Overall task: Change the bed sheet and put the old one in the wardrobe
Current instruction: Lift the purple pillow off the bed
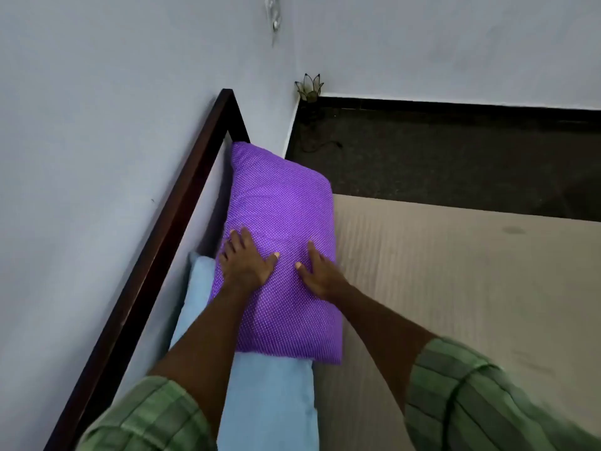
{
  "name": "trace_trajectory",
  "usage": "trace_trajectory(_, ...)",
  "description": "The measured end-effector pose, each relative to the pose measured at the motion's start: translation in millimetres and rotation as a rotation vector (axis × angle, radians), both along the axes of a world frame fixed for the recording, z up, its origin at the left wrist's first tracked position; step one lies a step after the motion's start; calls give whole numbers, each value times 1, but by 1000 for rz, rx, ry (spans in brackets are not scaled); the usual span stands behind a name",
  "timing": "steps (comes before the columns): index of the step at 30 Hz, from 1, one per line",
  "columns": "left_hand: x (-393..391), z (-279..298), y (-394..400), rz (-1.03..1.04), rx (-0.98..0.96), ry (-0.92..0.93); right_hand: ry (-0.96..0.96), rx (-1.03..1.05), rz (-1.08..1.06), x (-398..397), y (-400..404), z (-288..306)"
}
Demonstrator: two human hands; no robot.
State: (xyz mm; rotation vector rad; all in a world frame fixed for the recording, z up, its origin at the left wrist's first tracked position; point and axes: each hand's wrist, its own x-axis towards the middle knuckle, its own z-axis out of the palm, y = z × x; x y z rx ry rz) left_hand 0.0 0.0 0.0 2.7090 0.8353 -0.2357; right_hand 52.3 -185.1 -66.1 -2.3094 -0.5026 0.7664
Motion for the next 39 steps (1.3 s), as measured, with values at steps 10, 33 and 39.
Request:
trace_trajectory(10, 16, -60, 0, 349, -390, -84, 168, 11, -122, 3, -4, -47)
trace_trajectory(33, -345, 33, 2, 591, -466, 35, 706, 462, -612, -292, -41, 33)
trace_trajectory(39, -318, 2, 31, 743, -508, 170, 688, 233, -587, -282, -4, 38)
